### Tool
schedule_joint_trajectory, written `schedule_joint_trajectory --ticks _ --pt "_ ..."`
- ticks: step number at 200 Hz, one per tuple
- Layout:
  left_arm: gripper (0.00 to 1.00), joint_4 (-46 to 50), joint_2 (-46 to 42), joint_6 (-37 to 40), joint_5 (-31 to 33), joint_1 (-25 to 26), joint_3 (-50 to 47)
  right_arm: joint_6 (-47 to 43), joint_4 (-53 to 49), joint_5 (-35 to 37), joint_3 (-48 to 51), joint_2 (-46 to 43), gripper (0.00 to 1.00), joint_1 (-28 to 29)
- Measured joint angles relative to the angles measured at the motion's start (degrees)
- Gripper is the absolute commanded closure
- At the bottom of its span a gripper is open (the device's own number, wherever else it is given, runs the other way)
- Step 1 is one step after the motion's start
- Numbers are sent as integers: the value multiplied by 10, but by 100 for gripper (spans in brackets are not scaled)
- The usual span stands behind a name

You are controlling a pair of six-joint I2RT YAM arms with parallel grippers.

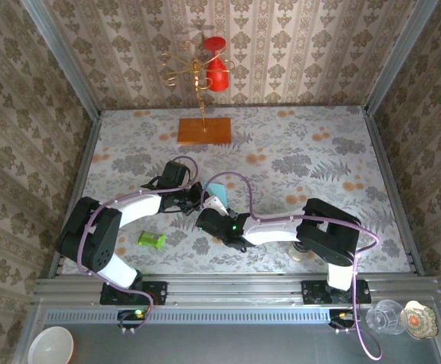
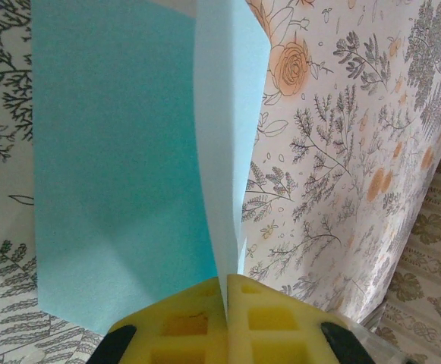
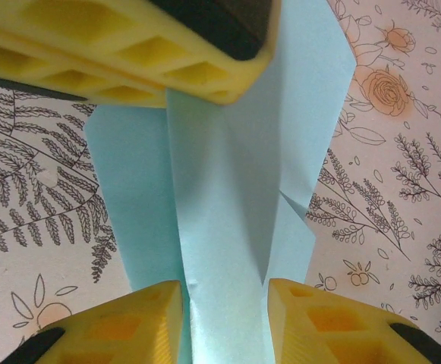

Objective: Fold a paper plane with a square sheet of paper (pick it up from the middle)

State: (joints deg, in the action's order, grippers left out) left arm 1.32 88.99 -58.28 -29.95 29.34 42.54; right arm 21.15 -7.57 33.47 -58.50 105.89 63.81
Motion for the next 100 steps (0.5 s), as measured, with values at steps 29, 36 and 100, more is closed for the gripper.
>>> schedule_joint_trajectory --ticks 29,36,100 --pt "95 0 0 -3 0 0 0 0 0 9 0 1 64 2" --pt "95 0 0 -4 0 0 0 0 0 10 0 3 64 2" --pt "92 0 -1 -7 0 0 0 0 0 20 0 15 74 2"
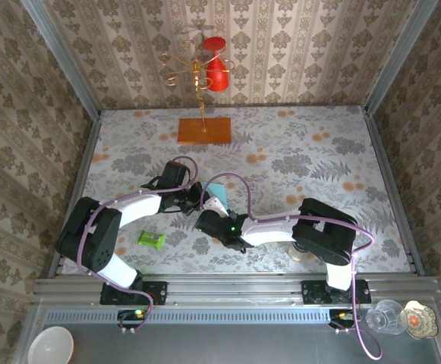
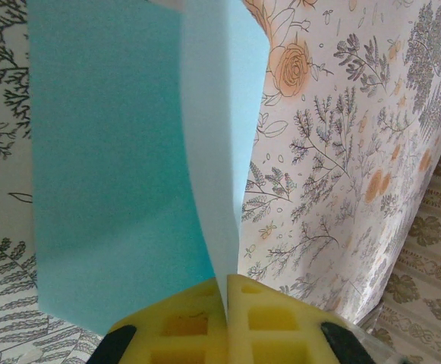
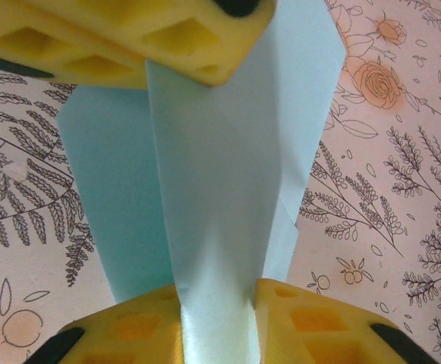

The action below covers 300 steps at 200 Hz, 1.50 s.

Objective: Fold a paper plane with a square sheet of paper (pick it up from the middle)

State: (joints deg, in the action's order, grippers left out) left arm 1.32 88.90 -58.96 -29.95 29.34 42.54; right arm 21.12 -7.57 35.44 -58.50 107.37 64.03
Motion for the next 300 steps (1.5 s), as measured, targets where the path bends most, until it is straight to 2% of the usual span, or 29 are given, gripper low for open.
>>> schedule_joint_trajectory --ticks 57,87,158,197,261,300 --pt "84 0 -5 -2 0 -1 0 -4 0 0 0 0 78 3" --pt "76 2 -5 -2 0 -7 0 -7 0 -2 0 0 81 3" --pt "64 54 -85 23 24 -100 -10 -19 21 -61 14 0 85 3" --pt "62 73 -128 27 33 -118 -40 -17 45 -103 15 0 85 -3" --pt "59 83 -200 24 46 -112 -99 1 85 -191 29 -8 85 -37" --pt "55 63 -212 11 58 -61 -130 19 122 -251 50 -17 85 -61"
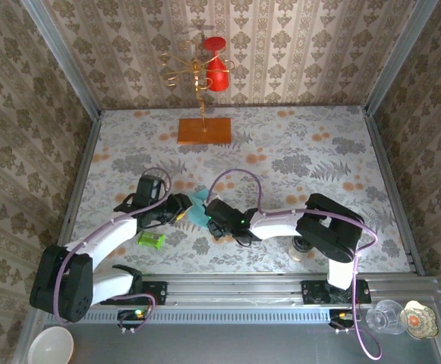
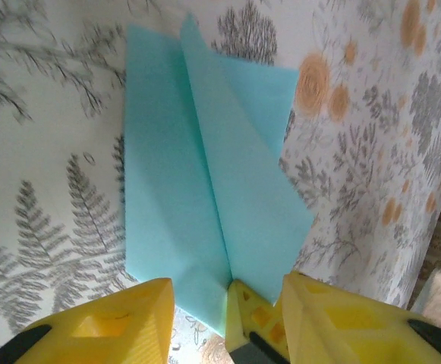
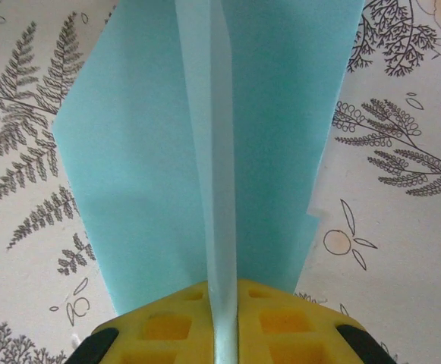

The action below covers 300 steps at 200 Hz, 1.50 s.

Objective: Fold a paper plane with a square sheet of paper (pick it up from the middle)

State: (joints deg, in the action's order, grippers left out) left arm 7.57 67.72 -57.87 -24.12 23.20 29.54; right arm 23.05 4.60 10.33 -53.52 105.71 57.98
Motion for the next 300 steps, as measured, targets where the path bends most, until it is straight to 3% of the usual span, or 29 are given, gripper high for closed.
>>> schedule_joint_trajectory --ticks 67,191,300 --pt "48 -67 76 -11 4 53 -6 14 30 -49 18 -6 85 -21" --pt "49 -86 127 -10 17 57 20 14 30 -50 18 -6 84 -21" --pt "47 -84 157 -10 25 57 28 29 5 -71 32 -37 63 -24"
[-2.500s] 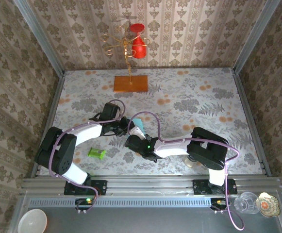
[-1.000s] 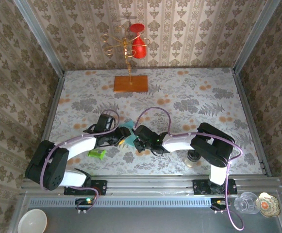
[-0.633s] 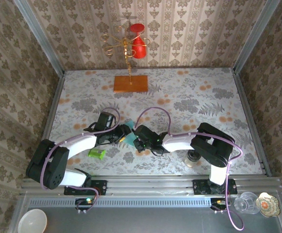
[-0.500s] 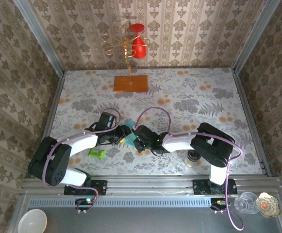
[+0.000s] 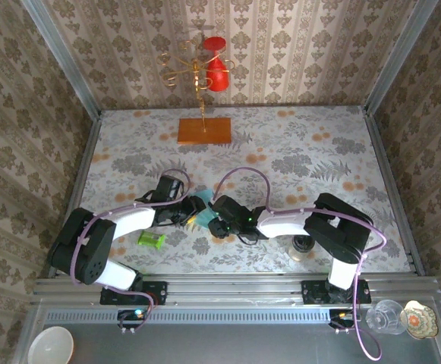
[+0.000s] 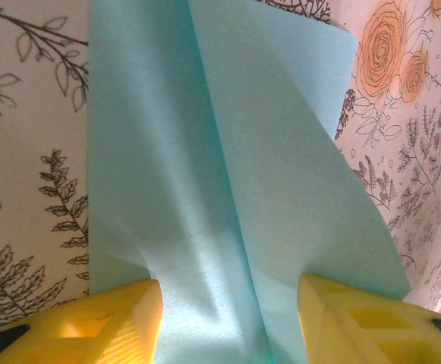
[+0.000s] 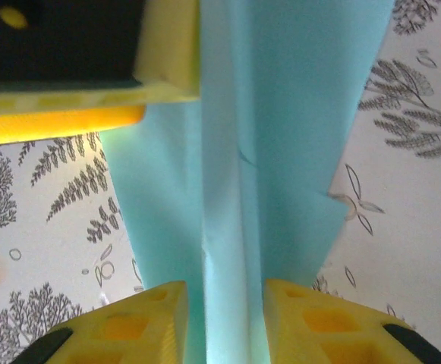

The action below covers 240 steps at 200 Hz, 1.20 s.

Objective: Fold a paper plane with a square sheet of paper (pick it up from the middle)

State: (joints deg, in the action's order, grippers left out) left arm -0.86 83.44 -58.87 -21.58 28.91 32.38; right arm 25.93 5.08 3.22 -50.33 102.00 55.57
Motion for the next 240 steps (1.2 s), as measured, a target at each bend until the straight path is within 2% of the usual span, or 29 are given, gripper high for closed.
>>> schedule_joint_trajectory --ticks 63,118,185,240 --pt "48 0 1 0 0 0 0 0 -31 -3 2 -23 63 0" --pt "49 0 1 0 0 0 0 0 -47 -3 -9 -23 66 0" --pt "50 0 1 0 0 0 0 -1 -61 0 -40 -16 65 0" --pt "50 0 1 0 0 0 0 -2 -71 0 -46 11 69 4"
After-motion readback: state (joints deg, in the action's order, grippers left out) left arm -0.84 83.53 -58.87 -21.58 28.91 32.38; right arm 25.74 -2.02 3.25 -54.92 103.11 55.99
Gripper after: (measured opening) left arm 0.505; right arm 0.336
